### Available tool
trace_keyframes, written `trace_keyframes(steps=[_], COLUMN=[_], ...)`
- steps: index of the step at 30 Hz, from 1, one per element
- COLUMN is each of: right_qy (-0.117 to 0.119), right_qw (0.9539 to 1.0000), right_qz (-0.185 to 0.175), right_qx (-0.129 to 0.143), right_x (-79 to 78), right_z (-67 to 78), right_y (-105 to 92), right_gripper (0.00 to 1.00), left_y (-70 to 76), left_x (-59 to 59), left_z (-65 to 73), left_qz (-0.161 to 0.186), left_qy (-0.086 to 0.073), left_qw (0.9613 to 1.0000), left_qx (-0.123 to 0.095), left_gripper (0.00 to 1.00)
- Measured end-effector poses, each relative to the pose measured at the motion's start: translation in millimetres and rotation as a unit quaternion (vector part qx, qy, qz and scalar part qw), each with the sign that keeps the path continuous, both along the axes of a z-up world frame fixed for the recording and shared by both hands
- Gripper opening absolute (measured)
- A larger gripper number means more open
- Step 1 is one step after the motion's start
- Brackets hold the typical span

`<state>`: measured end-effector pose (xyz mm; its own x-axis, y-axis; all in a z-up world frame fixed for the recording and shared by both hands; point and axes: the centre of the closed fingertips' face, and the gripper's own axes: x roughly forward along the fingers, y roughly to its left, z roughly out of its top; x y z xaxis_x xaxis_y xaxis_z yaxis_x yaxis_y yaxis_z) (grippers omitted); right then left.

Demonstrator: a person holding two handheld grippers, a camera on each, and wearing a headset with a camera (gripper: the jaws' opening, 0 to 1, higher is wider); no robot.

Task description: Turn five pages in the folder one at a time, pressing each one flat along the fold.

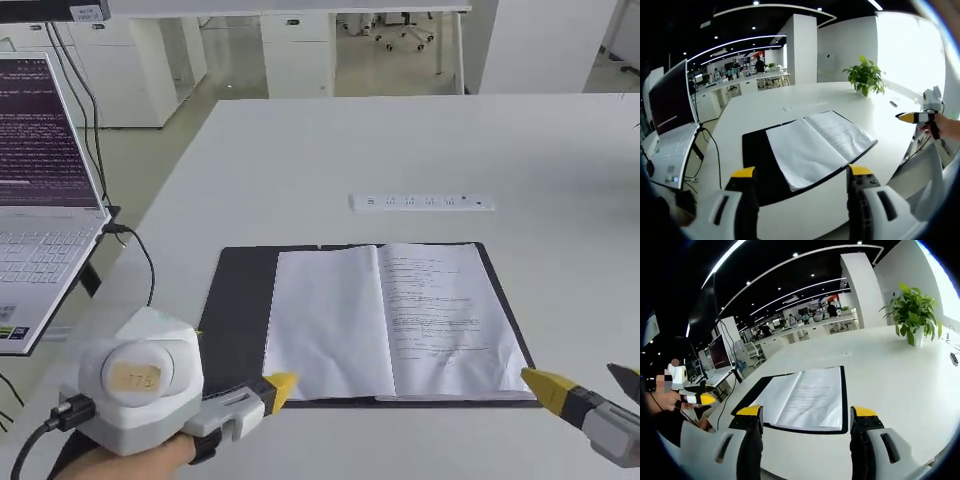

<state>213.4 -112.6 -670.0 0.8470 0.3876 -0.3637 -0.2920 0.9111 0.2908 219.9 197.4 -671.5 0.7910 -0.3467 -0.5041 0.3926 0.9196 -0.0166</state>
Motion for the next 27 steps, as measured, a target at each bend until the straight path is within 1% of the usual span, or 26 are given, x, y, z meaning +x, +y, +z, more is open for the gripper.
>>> trace_keyframes(steps=[2, 3, 4, 5, 6, 11, 12, 14, 16, 17, 18, 19, 20, 24, 25, 27], right_qy=[0.002, 0.008, 0.007, 0.007, 0.011, 0.013, 0.013, 0.017, 0.018, 0.02, 0.019, 0.02, 0.021, 0.024, 0.024, 0.026], right_qw=[1.0, 1.0, 0.9999, 0.9999, 0.9999, 0.9998, 0.9998, 0.9997, 0.9996, 0.9995, 0.9995, 0.9995, 0.9994, 0.9992, 0.9992, 0.9991], right_qz=[0.002, 0.006, 0.008, 0.008, 0.012, 0.016, 0.017, 0.019, 0.023, 0.024, 0.024, 0.025, 0.026, 0.029, 0.03, 0.032], right_qx=[-0.003, -0.003, -0.003, -0.004, -0.004, 0.001, 0.002, 0.003, 0.005, 0.004, 0.004, 0.005, 0.007, 0.009, 0.009, 0.008], right_x=[1.7, 2.2, 3.5, 3.4, 3.4, 4.0, 4.4, 5.8, 7.3, 7.5, 8.0, 8.4, 8.8, 9.6, 10.6, 12.3], right_z=[-3.7, -8.5, -11.8, -12.6, -14.8, -17.4, -18.1, -22.9, -27.6, -28.7, -29.4, -29.6, -29.8, -30.5, -31.1, -32.8], right_y=[1.7, 2.5, 3.3, 4.4, 5.9, 10.4, 11.1, 12.0, 12.8, 12.7, 12.4, 12.8, 13.1, 14.7, 14.7, 14.6], right_gripper=[0.7, 0.69, 0.69, 0.69, 0.69, 0.68, 0.68, 0.68, 0.67, 0.67, 0.67, 0.66, 0.66, 0.66, 0.66, 0.66], left_y=[-5.0, -8.2, -10.2, -12.4, -16.3, -34.0, -37.8, -47.9, -57.7, -65.4, -70.0, -77.3, -82.6, -106.5, -113.9, -123.8], left_x=[0.5, 0.8, 0.9, 1.0, 1.5, 5.5, 6.1, 8.2, 10.6, 12.8, 14.1, 15.7, 17.6, 23.7, 25.6, 28.5], left_z=[-2.8, -4.5, -6.1, -7.6, -9.5, -19.2, -21.5, -27.1, -30.2, -33.3, -35.9, -40.2, -42.1, -55.3, -58.8, -62.7], left_qz=[-0.004, -0.006, -0.006, -0.008, -0.011, -0.023, -0.028, -0.039, -0.051, -0.06, -0.065, -0.074, -0.078, -0.103, -0.11, -0.12], left_qy=[0.003, 0.005, 0.007, 0.007, 0.007, 0.009, 0.011, 0.012, 0.009, 0.007, 0.008, 0.011, 0.011, 0.019, 0.019, 0.018], left_qw=[1.0, 1.0, 1.0, 0.9999, 0.9999, 0.9997, 0.9995, 0.9991, 0.9987, 0.9982, 0.9978, 0.9972, 0.9969, 0.9945, 0.9937, 0.9926], left_qx=[0.001, -0.002, -0.002, -0.002, -0.003, -0.008, -0.006, -0.004, -0.006, -0.006, -0.004, -0.001, -0.003, 0.002, 0.005, 0.008], left_gripper=[0.71, 0.71, 0.71, 0.71, 0.71, 0.71, 0.71, 0.69, 0.68, 0.67, 0.67, 0.66, 0.66, 0.64, 0.64, 0.63])
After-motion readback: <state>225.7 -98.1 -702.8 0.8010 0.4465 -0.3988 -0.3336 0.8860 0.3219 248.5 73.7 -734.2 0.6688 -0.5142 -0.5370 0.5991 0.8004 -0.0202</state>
